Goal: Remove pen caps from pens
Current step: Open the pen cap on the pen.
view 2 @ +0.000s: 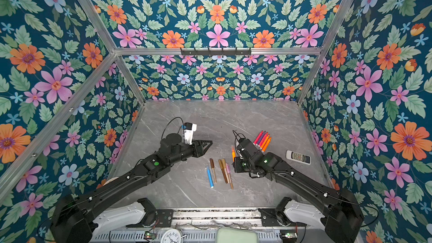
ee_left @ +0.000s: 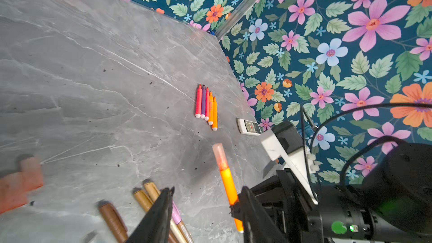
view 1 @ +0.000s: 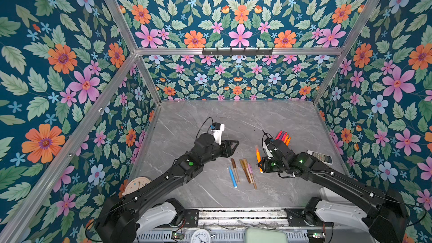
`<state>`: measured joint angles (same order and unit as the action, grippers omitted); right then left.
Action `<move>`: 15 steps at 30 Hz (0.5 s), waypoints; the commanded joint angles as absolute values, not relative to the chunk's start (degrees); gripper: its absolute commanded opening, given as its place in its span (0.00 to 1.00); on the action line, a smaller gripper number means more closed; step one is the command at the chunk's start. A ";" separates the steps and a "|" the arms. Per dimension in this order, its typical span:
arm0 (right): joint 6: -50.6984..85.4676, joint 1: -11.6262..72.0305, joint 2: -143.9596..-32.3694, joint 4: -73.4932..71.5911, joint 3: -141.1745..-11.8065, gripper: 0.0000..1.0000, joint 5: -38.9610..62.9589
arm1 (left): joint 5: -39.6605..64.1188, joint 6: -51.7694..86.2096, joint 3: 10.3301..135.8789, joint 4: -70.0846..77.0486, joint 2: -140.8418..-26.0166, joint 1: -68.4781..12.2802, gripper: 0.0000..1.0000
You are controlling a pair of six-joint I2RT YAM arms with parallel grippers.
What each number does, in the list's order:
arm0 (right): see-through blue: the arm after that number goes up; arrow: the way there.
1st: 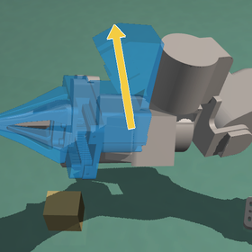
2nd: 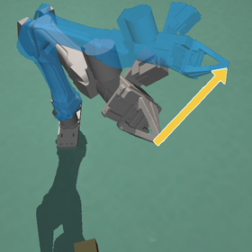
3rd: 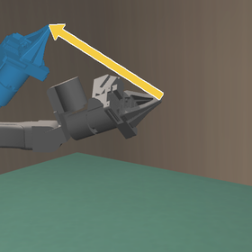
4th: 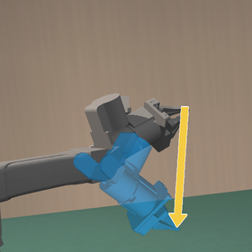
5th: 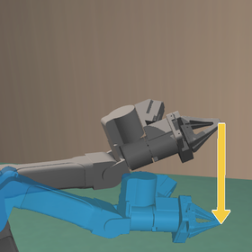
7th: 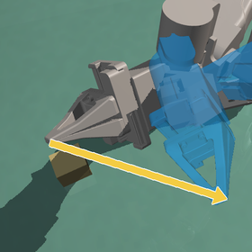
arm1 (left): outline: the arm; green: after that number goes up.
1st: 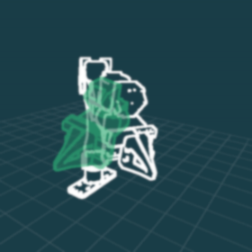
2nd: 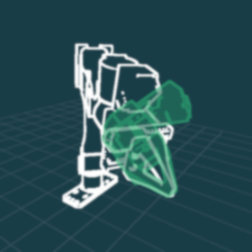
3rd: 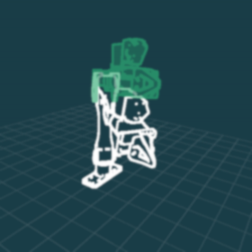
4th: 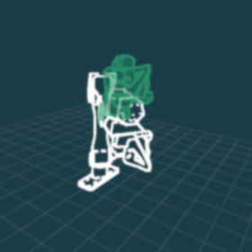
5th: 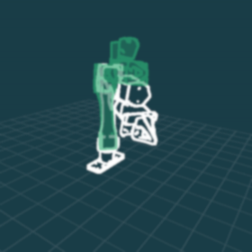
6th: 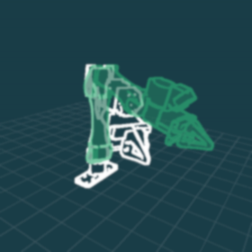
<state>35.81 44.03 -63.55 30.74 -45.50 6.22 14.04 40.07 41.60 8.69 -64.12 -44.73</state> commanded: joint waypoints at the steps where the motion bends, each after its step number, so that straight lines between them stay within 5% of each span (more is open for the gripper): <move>1: 33.17 44.03 -62.81 26.85 -44.03 0.00 10.23 | 11.73 40.25 42.65 13.21 -66.47 -45.94 0.49; 15: 30.93 44.02 -58.89 20.13 -40.45 0.00 18.12 | 13.62 42.87 46.33 16.88 -77.45 -51.14 0.49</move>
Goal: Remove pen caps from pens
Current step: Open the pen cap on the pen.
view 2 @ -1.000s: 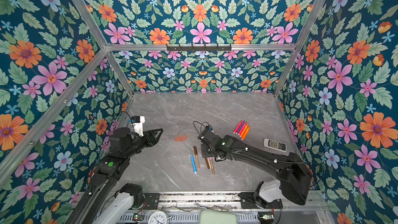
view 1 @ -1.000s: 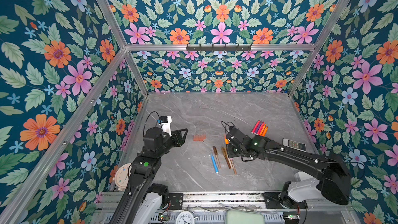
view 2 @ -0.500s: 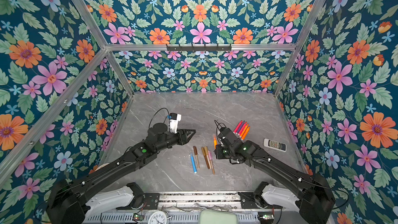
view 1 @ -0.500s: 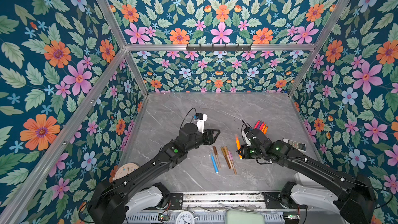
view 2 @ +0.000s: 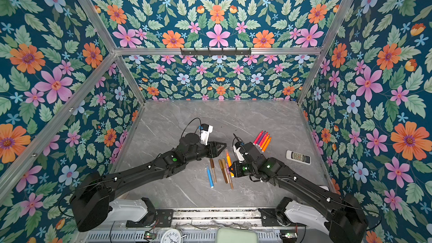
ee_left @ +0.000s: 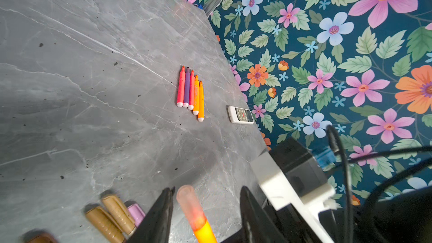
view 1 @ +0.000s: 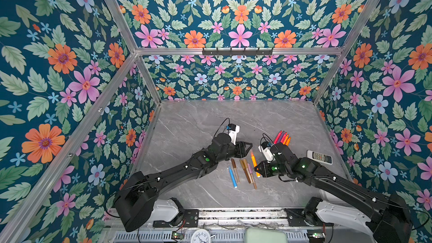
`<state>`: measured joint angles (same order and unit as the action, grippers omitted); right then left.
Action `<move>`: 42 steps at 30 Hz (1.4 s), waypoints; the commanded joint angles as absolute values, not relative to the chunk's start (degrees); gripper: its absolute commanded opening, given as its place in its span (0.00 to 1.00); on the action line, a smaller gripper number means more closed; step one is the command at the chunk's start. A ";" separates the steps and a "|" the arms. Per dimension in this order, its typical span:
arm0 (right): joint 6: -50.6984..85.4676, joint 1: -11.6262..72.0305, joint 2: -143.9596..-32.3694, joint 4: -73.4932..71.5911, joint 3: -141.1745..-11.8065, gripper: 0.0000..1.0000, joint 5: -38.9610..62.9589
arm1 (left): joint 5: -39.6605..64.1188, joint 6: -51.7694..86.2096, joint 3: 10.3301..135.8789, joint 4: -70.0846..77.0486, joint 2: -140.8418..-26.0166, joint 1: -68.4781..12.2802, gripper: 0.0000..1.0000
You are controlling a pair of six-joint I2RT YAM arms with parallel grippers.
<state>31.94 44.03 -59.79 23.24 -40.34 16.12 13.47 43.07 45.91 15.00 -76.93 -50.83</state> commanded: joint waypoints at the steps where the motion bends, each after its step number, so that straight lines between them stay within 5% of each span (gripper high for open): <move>1: 30.88 44.03 -58.49 19.93 -40.42 0.00 18.29 | 13.66 42.83 46.35 16.88 -77.77 -51.23 0.49; 11: 29.76 44.03 -57.57 20.83 -41.15 0.00 18.29 | 14.82 43.50 47.31 16.74 -80.82 -52.10 0.45; 24: 30.04 44.03 -56.96 22.19 -40.96 0.00 15.57 | 17.87 43.97 46.93 18.34 -81.04 -52.83 0.00; 31: 30.02 44.03 -55.22 23.85 -41.13 0.00 14.42 | 18.63 43.89 46.48 18.89 -80.77 -52.82 0.00; 35: 30.06 44.01 -54.58 24.39 -41.22 0.00 14.15 | 19.28 44.59 46.32 19.22 -81.57 -52.83 0.12; 42: 30.12 43.98 -54.76 24.86 -41.66 0.00 13.38 | 20.56 44.84 46.40 19.86 -82.72 -53.17 0.19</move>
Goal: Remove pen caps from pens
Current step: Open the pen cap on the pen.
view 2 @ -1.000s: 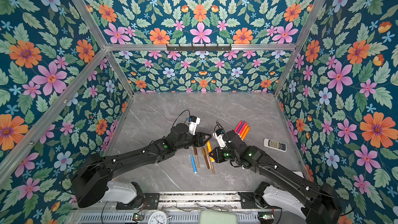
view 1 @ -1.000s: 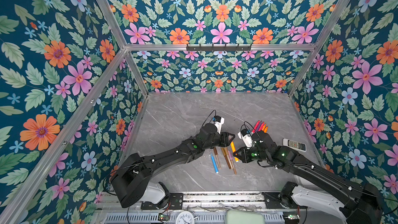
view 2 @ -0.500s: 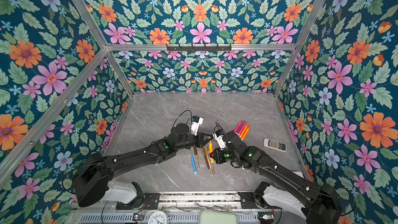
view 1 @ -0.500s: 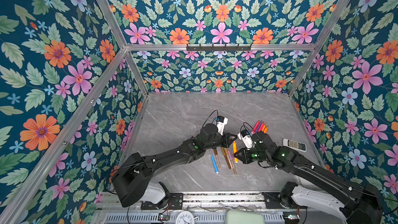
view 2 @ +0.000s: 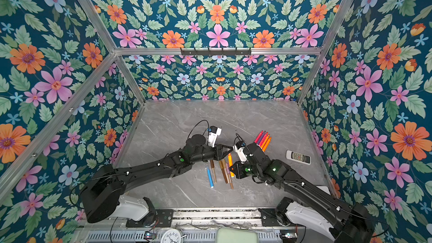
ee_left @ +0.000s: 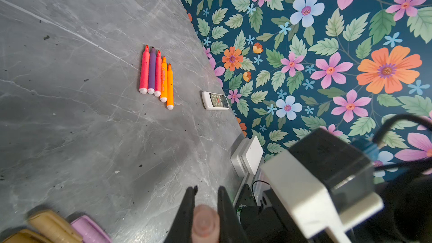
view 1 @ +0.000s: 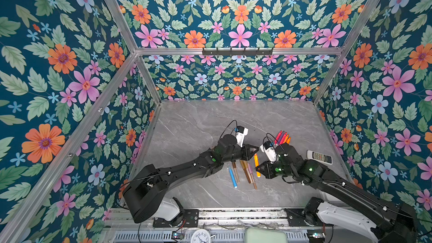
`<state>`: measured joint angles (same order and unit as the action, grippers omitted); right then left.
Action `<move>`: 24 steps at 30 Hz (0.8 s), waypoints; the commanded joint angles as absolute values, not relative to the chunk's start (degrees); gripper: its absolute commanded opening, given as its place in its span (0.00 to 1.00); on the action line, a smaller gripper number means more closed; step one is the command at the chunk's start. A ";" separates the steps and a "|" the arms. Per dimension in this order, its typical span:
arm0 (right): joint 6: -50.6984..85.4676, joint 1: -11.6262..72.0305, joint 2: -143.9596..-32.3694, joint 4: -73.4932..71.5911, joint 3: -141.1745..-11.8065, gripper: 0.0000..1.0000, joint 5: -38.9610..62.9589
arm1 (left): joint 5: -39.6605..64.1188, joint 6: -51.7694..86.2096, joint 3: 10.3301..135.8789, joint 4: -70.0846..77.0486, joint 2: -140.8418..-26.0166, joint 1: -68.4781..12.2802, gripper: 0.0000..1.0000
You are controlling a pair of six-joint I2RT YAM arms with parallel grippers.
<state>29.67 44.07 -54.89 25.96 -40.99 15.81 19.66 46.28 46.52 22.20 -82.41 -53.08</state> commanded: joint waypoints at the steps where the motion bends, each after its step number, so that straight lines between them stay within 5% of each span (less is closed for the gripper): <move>1: 30.20 44.03 -54.84 25.02 -41.73 0.00 12.99 | 20.79 44.78 46.51 19.86 -82.76 -53.26 0.24; 9: 30.28 43.99 -55.94 25.10 -42.28 0.00 12.47 | 20.75 44.13 46.57 19.35 -82.42 -53.44 0.23; 15: 30.15 44.03 -56.46 24.77 -42.36 0.00 13.03 | 19.63 43.66 46.33 19.01 -81.67 -53.44 0.02; 21: 30.02 44.03 -56.51 24.52 -42.01 0.00 13.68 | 18.13 42.70 46.70 17.51 -80.77 -53.44 0.00; 22: 29.95 44.03 -56.43 24.44 -41.90 0.03 13.80 | 18.03 42.58 46.69 17.41 -80.71 -53.44 0.00; 24: 30.09 44.03 -56.13 24.05 -41.47 0.25 13.65 | 17.94 42.63 46.67 17.24 -80.60 -53.44 0.00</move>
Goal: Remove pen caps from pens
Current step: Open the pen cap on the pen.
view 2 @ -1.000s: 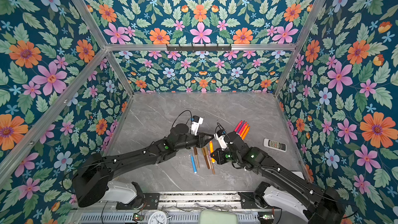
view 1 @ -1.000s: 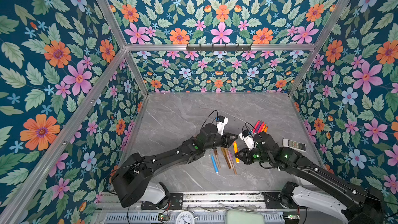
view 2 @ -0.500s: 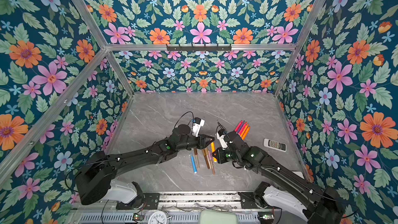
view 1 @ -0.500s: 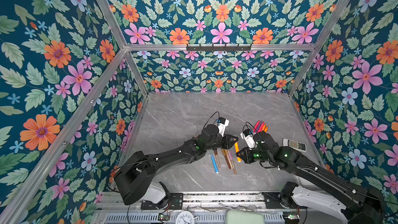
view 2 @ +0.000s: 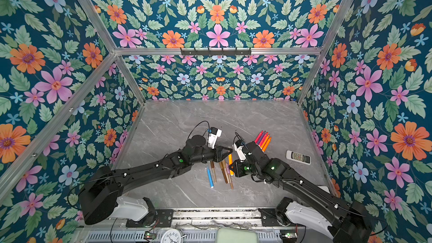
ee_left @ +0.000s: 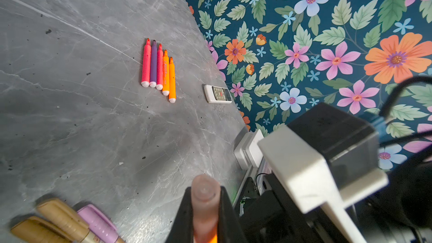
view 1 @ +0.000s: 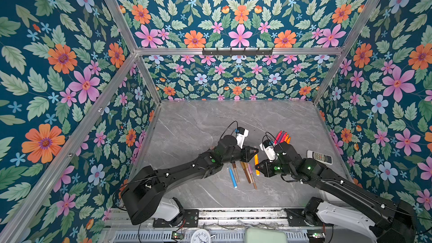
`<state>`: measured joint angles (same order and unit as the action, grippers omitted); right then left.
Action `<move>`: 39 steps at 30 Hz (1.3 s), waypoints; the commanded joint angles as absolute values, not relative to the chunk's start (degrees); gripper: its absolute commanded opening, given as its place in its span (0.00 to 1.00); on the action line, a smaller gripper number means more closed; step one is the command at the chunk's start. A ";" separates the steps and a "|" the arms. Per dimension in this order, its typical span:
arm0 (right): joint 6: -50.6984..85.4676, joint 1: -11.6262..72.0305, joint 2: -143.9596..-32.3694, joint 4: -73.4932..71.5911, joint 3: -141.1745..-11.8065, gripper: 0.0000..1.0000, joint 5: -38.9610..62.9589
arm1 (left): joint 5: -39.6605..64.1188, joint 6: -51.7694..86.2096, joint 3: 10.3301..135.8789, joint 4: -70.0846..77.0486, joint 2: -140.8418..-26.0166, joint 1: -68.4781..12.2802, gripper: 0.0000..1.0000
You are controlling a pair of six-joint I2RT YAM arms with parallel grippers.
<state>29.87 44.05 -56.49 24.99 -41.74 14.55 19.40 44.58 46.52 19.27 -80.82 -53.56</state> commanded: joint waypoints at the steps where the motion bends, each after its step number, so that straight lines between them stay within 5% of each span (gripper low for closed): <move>1: 30.23 44.03 -55.99 23.72 -41.16 0.29 13.71 | 17.93 42.59 46.68 17.23 -80.60 -53.44 0.00; 17: 32.16 44.03 -59.84 18.28 -39.90 0.32 18.27 | 20.12 44.59 45.97 20.61 -80.49 -53.44 0.00; 22: 32.42 44.02 -59.83 18.07 -39.73 0.25 18.13 | 20.13 45.08 45.86 21.25 -80.21 -53.44 0.00; 25: 32.42 44.03 -59.47 18.45 -39.73 0.01 17.63 | 20.05 45.26 45.78 21.53 -79.94 -53.35 0.00; 39: 33.07 46.56 -57.60 19.17 -37.23 0.00 15.25 | 16.54 42.10 55.85 13.21 -80.31 -45.31 0.00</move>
